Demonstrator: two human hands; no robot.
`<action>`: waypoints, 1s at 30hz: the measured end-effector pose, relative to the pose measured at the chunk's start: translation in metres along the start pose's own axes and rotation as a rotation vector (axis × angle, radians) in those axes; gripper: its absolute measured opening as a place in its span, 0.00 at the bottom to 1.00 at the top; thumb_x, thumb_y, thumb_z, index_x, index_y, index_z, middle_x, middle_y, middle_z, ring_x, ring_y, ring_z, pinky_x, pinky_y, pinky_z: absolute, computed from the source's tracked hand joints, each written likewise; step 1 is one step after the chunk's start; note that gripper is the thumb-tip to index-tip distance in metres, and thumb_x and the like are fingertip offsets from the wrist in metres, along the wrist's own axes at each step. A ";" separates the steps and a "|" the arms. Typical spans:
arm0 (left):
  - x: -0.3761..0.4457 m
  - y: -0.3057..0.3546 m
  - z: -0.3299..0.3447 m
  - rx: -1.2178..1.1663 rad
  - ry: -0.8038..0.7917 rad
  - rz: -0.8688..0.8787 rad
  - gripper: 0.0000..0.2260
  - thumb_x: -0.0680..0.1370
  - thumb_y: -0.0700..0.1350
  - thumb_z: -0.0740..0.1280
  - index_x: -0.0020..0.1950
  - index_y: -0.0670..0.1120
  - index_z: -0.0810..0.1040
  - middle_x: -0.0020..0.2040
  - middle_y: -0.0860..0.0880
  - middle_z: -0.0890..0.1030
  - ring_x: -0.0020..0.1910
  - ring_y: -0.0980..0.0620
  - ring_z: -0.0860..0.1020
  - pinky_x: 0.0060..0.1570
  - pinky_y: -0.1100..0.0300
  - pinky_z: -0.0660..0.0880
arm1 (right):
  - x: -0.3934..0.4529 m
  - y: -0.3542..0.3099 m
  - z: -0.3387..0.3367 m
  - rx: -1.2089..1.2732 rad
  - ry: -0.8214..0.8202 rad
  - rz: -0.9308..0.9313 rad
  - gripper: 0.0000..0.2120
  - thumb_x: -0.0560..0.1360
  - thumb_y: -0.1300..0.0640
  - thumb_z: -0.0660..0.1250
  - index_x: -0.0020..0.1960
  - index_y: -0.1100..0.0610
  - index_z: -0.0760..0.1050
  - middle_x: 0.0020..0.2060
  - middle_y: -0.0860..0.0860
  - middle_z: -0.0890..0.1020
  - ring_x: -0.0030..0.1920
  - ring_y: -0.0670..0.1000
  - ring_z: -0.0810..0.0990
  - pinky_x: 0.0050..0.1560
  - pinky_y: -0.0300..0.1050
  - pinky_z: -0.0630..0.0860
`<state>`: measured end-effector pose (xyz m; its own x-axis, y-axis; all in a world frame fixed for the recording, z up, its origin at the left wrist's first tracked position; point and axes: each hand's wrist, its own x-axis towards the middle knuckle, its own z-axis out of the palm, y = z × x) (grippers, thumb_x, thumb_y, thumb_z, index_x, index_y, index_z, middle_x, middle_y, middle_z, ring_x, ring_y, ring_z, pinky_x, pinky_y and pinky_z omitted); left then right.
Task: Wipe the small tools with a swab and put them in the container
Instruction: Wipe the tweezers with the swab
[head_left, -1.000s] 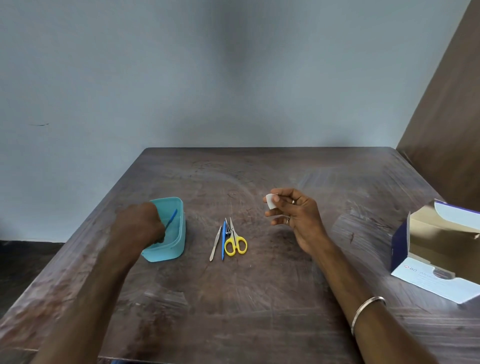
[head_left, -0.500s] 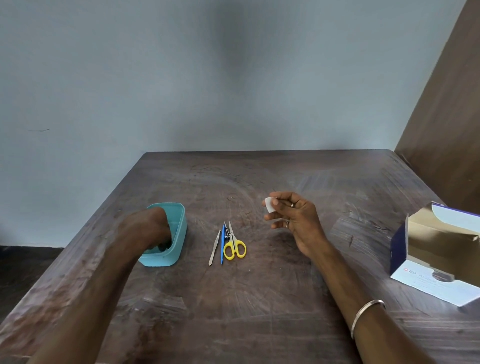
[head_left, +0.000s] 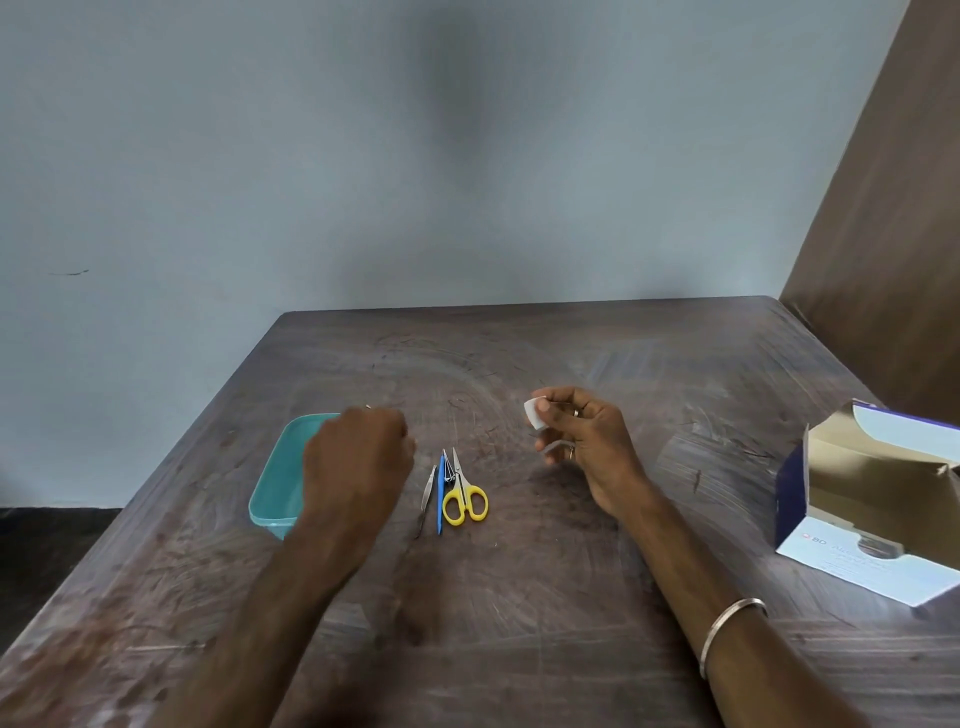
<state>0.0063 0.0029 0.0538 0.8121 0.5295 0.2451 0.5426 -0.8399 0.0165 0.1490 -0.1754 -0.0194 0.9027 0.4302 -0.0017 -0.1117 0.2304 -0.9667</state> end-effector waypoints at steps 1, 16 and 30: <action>-0.001 0.006 0.004 0.025 -0.037 0.023 0.09 0.79 0.49 0.67 0.50 0.47 0.84 0.47 0.45 0.84 0.46 0.45 0.82 0.40 0.55 0.72 | 0.000 -0.001 -0.002 -0.017 0.009 -0.015 0.03 0.76 0.62 0.71 0.50 0.58 0.82 0.39 0.58 0.84 0.29 0.51 0.79 0.25 0.43 0.74; 0.001 0.004 0.046 -0.063 -0.278 -0.029 0.06 0.75 0.44 0.68 0.40 0.43 0.79 0.44 0.44 0.82 0.42 0.45 0.80 0.38 0.56 0.72 | 0.003 0.019 0.000 -0.789 0.016 -0.407 0.02 0.75 0.52 0.73 0.47 0.48 0.84 0.38 0.45 0.83 0.36 0.41 0.77 0.38 0.39 0.72; 0.007 0.010 0.028 -0.574 -0.130 -0.068 0.06 0.75 0.47 0.72 0.39 0.48 0.85 0.32 0.53 0.83 0.32 0.56 0.80 0.32 0.62 0.72 | -0.006 0.018 0.006 -0.759 0.005 -0.446 0.05 0.78 0.57 0.70 0.51 0.47 0.82 0.40 0.42 0.82 0.35 0.38 0.80 0.34 0.34 0.74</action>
<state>0.0229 0.0018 0.0288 0.8189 0.5643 0.1046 0.4210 -0.7145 0.5588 0.1386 -0.1684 -0.0356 0.7986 0.4340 0.4170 0.5562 -0.2675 -0.7868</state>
